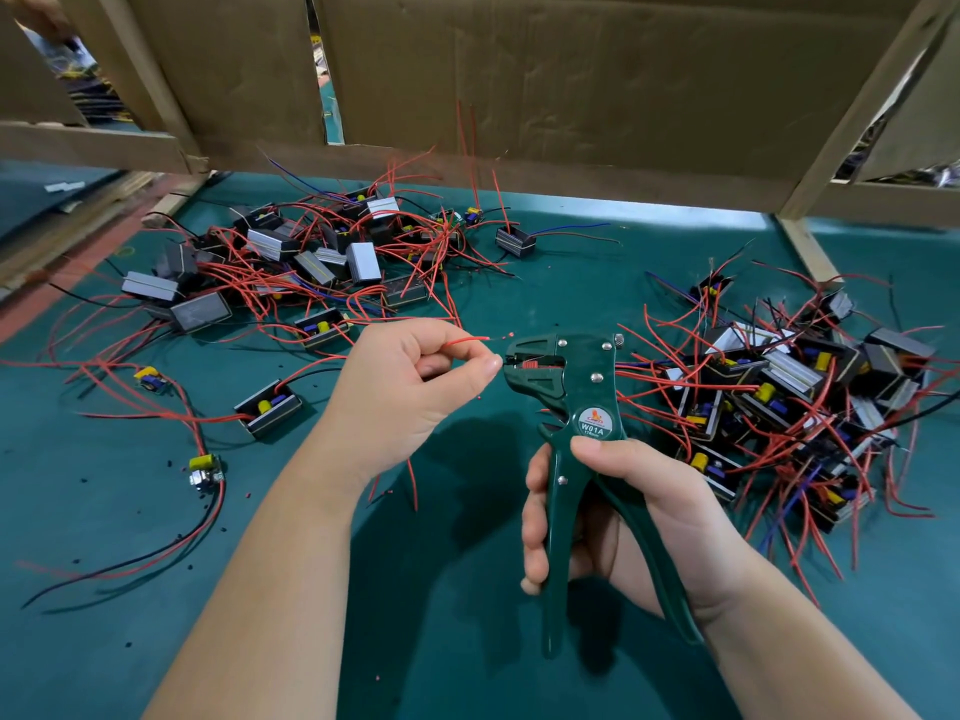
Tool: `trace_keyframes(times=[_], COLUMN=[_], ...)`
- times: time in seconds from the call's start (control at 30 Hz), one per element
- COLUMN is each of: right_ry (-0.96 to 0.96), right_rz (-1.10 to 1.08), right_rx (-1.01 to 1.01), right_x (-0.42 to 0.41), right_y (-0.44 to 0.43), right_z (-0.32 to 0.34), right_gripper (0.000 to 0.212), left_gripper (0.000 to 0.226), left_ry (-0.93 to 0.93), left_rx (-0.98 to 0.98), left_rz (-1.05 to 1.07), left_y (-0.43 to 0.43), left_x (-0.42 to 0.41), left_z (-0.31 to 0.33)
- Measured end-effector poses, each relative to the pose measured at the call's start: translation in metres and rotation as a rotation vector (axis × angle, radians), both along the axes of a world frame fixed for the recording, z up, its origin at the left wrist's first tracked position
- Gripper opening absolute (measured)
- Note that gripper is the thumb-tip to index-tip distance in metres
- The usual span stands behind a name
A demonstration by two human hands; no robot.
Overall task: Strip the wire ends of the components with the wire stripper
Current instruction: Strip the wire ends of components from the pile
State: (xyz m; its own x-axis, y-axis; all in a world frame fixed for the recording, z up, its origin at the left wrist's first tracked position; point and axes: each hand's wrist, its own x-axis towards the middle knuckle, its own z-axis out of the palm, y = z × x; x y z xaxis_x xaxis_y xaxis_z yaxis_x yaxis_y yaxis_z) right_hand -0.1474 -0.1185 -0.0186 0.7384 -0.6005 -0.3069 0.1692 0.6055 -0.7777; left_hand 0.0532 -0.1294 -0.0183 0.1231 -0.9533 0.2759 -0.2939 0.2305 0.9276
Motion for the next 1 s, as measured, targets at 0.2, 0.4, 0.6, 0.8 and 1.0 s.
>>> trace_keyframes(times=[0.2, 0.4, 0.6, 0.8, 1.0], right_ry=[0.016, 0.130, 0.164, -0.059, -0.173], right_rz=[-0.010, -0.147, -0.306, -0.478, -0.322], right_rx=[-0.014, 0.002, 0.030, -0.050, -0.141], right_x=[0.000, 0.009, 0.012, 0.004, 0.014], right_y=[0.001, 0.006, -0.002, -0.010, -0.003], right_z=[0.001, -0.002, -0.004, -0.006, -0.007], right_gripper=[0.036, 0.048, 0.053, 0.031, 0.045], left_gripper=[0.008, 0.008, 0.038, 0.031, 0.032], left_ry=[-0.004, -0.091, -0.208, -0.377, -0.364], left_rx=[-0.004, -0.002, 0.094, 0.087, 0.144], left_rz=[-0.005, 0.013, 0.014, 0.099, 0.023], left_y=[0.001, 0.000, -0.001, -0.004, -0.004], left_x=[0.000, 0.002, -0.003, 0.001, -0.019], left_z=[0.000, 0.000, -0.006, -0.008, -0.011])
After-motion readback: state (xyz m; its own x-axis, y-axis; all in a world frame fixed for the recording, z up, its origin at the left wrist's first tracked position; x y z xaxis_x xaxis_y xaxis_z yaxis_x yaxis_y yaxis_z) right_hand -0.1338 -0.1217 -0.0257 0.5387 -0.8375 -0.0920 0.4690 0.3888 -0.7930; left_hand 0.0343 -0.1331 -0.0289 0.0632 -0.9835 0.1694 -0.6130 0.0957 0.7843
